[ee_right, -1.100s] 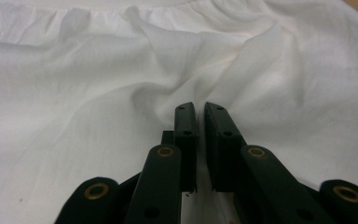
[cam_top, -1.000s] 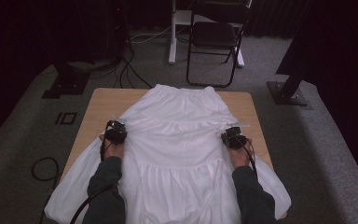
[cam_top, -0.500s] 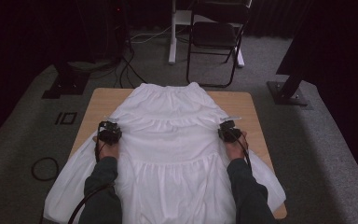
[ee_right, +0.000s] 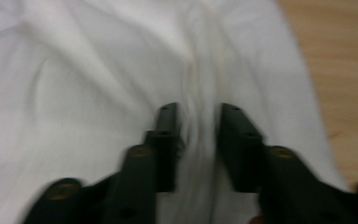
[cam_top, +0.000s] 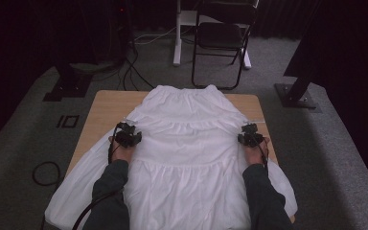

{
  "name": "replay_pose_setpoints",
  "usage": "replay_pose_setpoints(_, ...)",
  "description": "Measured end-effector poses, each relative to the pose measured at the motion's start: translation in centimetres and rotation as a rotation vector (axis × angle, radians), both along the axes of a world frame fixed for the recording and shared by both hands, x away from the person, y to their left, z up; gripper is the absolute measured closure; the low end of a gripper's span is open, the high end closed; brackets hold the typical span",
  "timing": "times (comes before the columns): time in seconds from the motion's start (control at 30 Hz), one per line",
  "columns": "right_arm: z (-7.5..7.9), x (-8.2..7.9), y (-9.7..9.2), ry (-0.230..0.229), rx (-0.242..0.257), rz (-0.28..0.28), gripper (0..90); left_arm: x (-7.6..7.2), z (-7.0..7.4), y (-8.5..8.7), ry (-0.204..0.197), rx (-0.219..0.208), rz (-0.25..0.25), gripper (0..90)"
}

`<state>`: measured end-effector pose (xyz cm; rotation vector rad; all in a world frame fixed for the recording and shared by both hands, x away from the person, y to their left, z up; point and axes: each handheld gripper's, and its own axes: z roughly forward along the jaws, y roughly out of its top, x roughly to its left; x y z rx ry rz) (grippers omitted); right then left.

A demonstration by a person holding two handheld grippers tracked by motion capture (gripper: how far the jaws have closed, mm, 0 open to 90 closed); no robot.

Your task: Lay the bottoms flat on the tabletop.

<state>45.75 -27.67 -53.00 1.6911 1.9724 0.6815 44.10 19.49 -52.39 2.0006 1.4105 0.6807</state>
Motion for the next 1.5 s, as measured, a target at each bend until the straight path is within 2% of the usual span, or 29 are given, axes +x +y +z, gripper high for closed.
replay_pose_setpoints(0.03,0.0,0.0,0.0,0.0,0.0,0.0,60.7,0.0,0.0,0.0,0.0,0.0,0.0,61.3)
replay_pose_setpoints(0.07,0.3,-0.7,-0.3,0.038,0.014,0.049,55.8,-1.3,0.9,0.6,-0.011,-0.038,-0.016,60.4)
replay_pose_setpoints(0.13,0.6,-1.7,-0.6,0.025,0.025,0.074,54.3,-3.1,1.4,1.4,-0.022,-0.047,-0.041,59.0)
replay_pose_setpoints(0.17,0.8,-2.5,-0.8,0.012,0.046,0.082,53.0,-3.8,1.5,1.6,-0.027,-0.054,-0.041,57.8)
replay_pose_setpoints(0.27,1.5,-4.5,-1.4,-0.024,0.052,0.095,51.4,-6.4,1.5,2.8,-0.021,-0.056,-0.041,56.8)
replay_pose_setpoints(0.3,1.7,-5.4,-1.7,-0.026,0.071,0.098,51.2,-6.4,1.5,2.8,-0.021,-0.056,-0.041,56.7)
replay_pose_setpoints(0.33,1.9,-6.4,-2.0,-0.028,0.083,0.105,51.1,-8.2,1.3,3.6,-0.015,-0.057,-0.039,56.6)
replay_pose_setpoints(0.37,1.9,-7.2,-2.1,-0.035,0.089,0.105,51.2,-9.0,1.2,3.9,-0.016,-0.052,-0.031,56.4)
replay_pose_setpoints(0.4,1.9,-7.2,-2.1,-0.035,0.089,0.105,51.2,-9.0,1.2,3.9,-0.016,-0.052,-0.031,56.2)
replay_pose_setpoints(0.43,1.5,-9.2,-2.3,-0.029,0.08,0.113,50.3,-10.4,0.9,4.4,-0.011,-0.071,-0.019,56.2)
replay_pose_setpoints(0.47,1.4,-9.9,-2.4,-0.038,0.073,0.117,50.1,-11.0,0.7,4.5,-0.01,-0.061,-0.026,55.7)
replay_pose_setpoints(0.53,0.8,-11.6,-2.5,-0.036,0.063,0.123,49.5,-12.3,0.3,4.5,-0.017,-0.013,-0.03,54.8)
replay_pose_setpoints(0.6,0.2,-13.1,-2.6,-0.038,0.039,0.121,48.6,-13.2,0.0,4.6,-0.01,-0.032,-0.026,54.7)
replay_pose_setpoints(0.7,-0.5,-15.3,-2.9,-0.044,0.055,0.132,47.1,-14.9,-0.6,4.5,-0.004,0.012,-0.033,54.6)
replay_pose_setpoints(0.77,-0.7,-16.5,-2.9,-0.048,0.034,0.14,46.6,-15.9,-0.8,4.8,-0.01,-0.01,-0.019,54.6)
replay_pose_setpoints(0.87,-0.8,-17.8,-2.9,-0.039,0.027,0.164,45.4,-16.7,-1.4,5.1,0.011,0.013,-0.01,55.0)
replay_pose_setpoints(0.97,-0.9,-18.9,-2.9,-0.046,0.025,0.17,45.4,-16.9,-1.7,5.7,0.007,-0.015,0.0,57.9)
replay_pose_setpoints(1.03,-0.9,-19.4,-3.0,-0.048,0.029,0.169,44.9,-16.9,-1.7,6.0,-0.001,-0.005,0.007,64.7)
replay_pose_setpoints(1.1,-1.0,-19.8,-3.0,-0.046,0.038,0.172,39.9,-17.0,-1.7,6.2,0.004,0.007,0.018,68.5)
replay_pose_setpoints(1.17,-1.1,-20.3,-2.7,-0.048,0.032,0.188,32.8,-17.2,-1.6,6.5,0.002,0.044,0.037,74.0)
replay_pose_setpoints(1.23,-1.2,-20.5,-2.5,-0.05,0.031,0.192,32.8,-17.2,-1.6,6.5,0.002,0.044,0.037,75.8)
replay_pose_setpoints(1.27,-1.2,-20.5,-2.5,-0.05,0.031,0.192,30.5,-17.4,-1.5,7.2,0.004,0.07,0.069,75.8)
replay_pose_setpoints(1.3,-1.3,-20.9,-2.1,-0.052,0.033,0.219,25.7,-17.5,-1.5,7.6,0.005,0.08,0.083,78.6)
replay_pose_setpoints(1.37,-1.4,-21.1,-1.7,-0.048,0.032,0.243,22.0,-17.6,-1.5,8.3,0.003,0.079,0.115,79.4)
replay_pose_setpoints(1.47,-1.3,-21.2,-1.8,-0.037,0.032,0.27,21.1,-17.7,-1.5,9.1,0.001,0.107,0.16,79.4)
replay_pose_setpoints(1.5,-1.2,-21.2,-2.1,-0.037,0.025,0.256,21.4,-17.6,-1.5,9.2,0.005,0.103,0.174,79.4)
